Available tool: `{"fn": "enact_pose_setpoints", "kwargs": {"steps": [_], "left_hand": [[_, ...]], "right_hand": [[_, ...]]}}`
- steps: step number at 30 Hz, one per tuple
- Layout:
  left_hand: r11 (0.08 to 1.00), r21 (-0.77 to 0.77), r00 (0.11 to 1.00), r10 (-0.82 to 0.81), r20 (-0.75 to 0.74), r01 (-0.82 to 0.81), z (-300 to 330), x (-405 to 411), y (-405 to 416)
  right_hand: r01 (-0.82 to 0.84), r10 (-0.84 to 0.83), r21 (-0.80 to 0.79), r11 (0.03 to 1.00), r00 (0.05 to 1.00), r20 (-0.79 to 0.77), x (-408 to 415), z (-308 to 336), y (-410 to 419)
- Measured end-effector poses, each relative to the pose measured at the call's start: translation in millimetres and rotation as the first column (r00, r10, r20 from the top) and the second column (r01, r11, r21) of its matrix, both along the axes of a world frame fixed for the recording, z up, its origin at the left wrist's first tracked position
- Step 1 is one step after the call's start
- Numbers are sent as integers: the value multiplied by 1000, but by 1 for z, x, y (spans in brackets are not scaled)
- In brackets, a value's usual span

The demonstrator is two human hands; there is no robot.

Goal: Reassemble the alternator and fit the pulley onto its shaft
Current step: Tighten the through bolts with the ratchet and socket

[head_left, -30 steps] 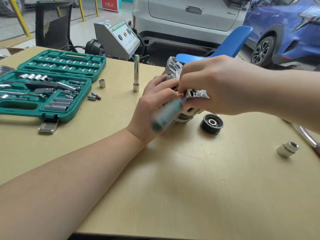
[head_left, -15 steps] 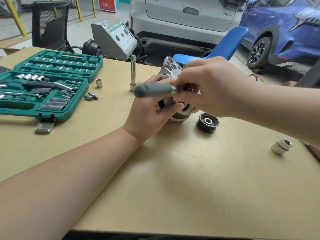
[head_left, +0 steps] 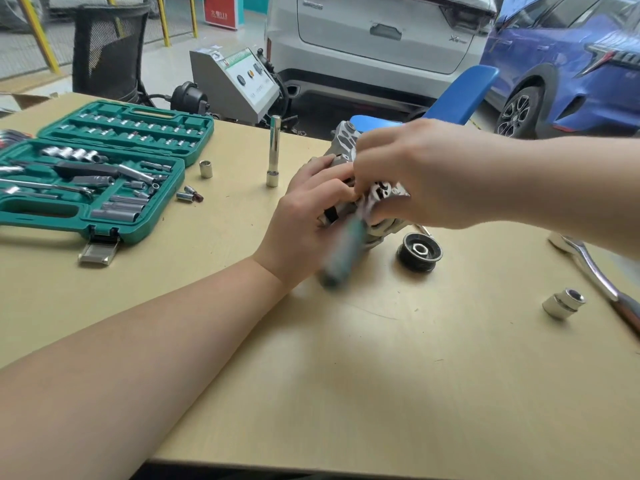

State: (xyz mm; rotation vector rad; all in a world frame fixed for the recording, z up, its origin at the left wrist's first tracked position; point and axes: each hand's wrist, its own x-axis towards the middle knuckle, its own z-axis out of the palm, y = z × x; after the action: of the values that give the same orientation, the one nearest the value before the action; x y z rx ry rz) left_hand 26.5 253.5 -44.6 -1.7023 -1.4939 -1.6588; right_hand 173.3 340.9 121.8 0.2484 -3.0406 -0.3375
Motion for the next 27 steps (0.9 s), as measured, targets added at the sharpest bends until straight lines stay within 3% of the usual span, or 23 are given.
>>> {"fn": "enact_pose_setpoints", "kwargs": {"steps": [3, 5, 7, 11, 16, 18, 20, 22, 25, 27], "left_hand": [[999, -38, 1000, 13, 11, -12, -4, 1, -1], [998, -52, 1000, 24, 15, -23, -5, 2, -2], [999, -43, 999, 30, 16, -30, -5, 3, -2], [999, -22, 999, 36, -7, -36, -4, 2, -3], [999, -32, 999, 41, 3, -41, -1, 3, -3], [997, -25, 998, 68, -12, -68, -2, 2, -4], [996, -47, 997, 76, 3, -75, -4, 2, -4], [995, -63, 997, 80, 18, -79, -5, 1, -3], [996, -62, 998, 64, 20, -63, -5, 1, -3], [999, -37, 999, 37, -14, -37, -4, -1, -1]], "right_hand": [[-326, 321, 270, 906, 945, 63, 9, -4, 15], [-400, 414, 353, 846, 909, 38, 13, -9, 22], [-391, 423, 360, 847, 906, -11, 16, -15, 27], [-153, 173, 105, 983, 962, -212, 19, -23, 22], [121, -153, -143, 982, 958, -244, 7, -24, -2], [351, -411, -275, 895, 889, -202, -6, -20, -8], [518, -631, -488, 702, 770, -91, -19, -16, -8], [569, -691, -564, 598, 723, -5, -24, -13, -8], [512, -570, -433, 742, 822, -5, -18, -8, -4], [347, -381, -303, 888, 923, -61, -9, -4, 1]]}}
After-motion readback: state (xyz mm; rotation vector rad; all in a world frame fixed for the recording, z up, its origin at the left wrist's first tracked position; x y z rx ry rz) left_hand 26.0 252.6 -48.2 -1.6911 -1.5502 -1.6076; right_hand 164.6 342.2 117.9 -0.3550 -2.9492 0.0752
